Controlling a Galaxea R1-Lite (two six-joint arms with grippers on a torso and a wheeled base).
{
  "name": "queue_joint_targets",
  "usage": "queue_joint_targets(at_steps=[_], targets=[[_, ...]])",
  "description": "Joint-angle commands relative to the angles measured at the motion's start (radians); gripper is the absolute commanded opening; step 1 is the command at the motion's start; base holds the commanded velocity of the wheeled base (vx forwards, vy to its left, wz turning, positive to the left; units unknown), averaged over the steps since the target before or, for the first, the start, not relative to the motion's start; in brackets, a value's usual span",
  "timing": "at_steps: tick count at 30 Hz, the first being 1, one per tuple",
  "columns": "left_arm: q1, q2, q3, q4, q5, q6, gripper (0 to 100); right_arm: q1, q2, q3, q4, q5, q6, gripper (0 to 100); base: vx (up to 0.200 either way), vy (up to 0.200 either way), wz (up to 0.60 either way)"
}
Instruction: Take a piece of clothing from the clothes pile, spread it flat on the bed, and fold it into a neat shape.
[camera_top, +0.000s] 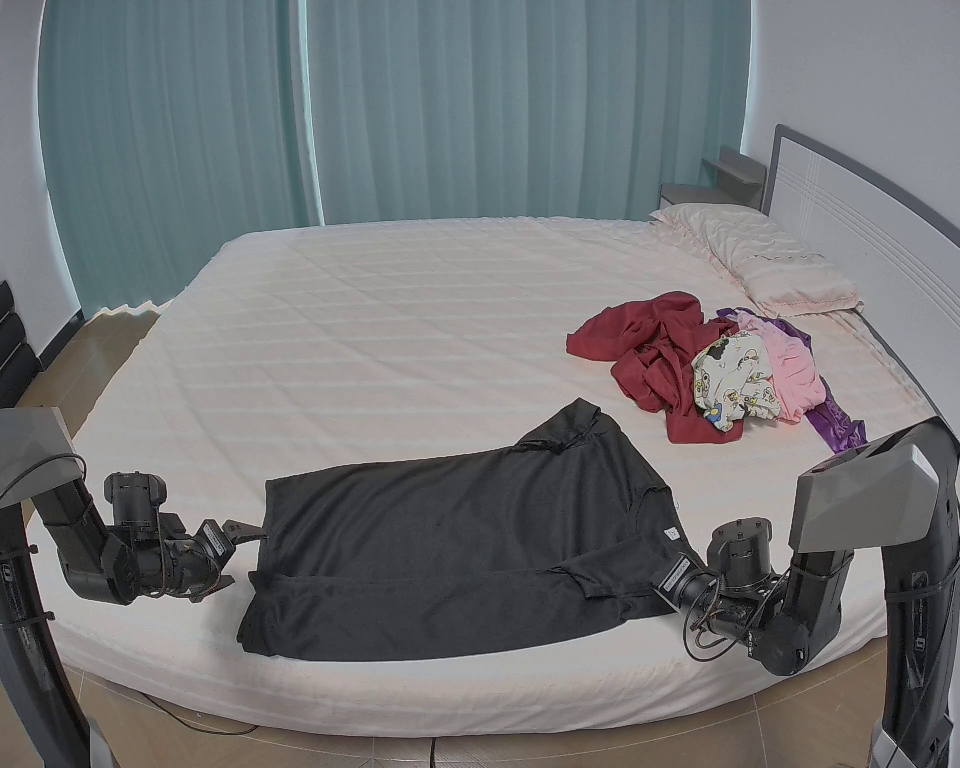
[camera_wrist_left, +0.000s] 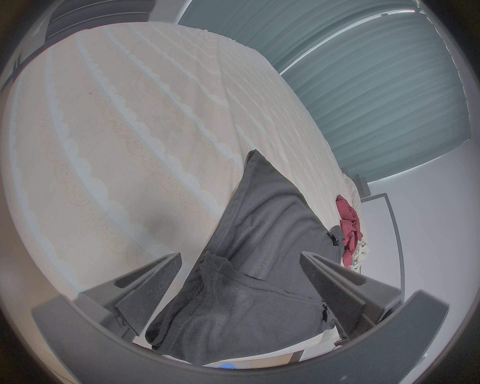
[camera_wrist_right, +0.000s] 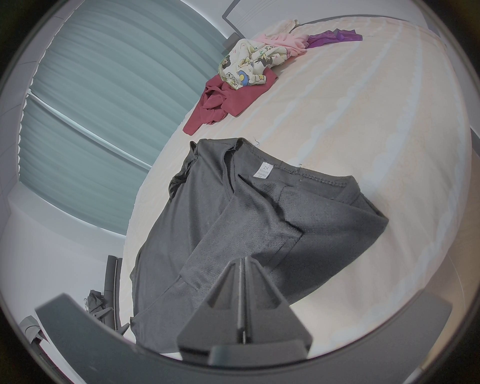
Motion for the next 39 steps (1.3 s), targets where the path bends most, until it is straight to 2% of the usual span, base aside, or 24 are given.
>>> queue_joint_targets(at_steps=[1, 9, 10, 25, 39], targets=[[0.001, 0.002, 0.000, 0.000, 0.000, 0.001, 100, 0.004, -0.035, 0.019, -0.001, 0.001, -0.003, 0, 0.000, 0.000, 0.00], [0.001, 0.002, 0.000, 0.000, 0.000, 0.001, 100, -0.013, -0.037, 0.034, -0.001, 0.003, -0.012, 0, 0.000, 0.000, 0.00], [0.001, 0.002, 0.000, 0.000, 0.000, 0.001, 100, -0.025, -0.040, 0.039, 0.001, 0.009, -0.026, 100, 0.000, 0.000, 0.00], [0.001, 0.002, 0.000, 0.000, 0.002, 0.003, 100, -0.050, 0.014, -0.017, -0.016, 0.017, -0.032, 100, 0.000, 0.000, 0.00], [-0.001, 0.003, 0.000, 0.000, 0.002, 0.003, 100, -0.042, 0.052, -0.049, -0.018, 0.008, -0.034, 100, 0.000, 0.000, 0.00]])
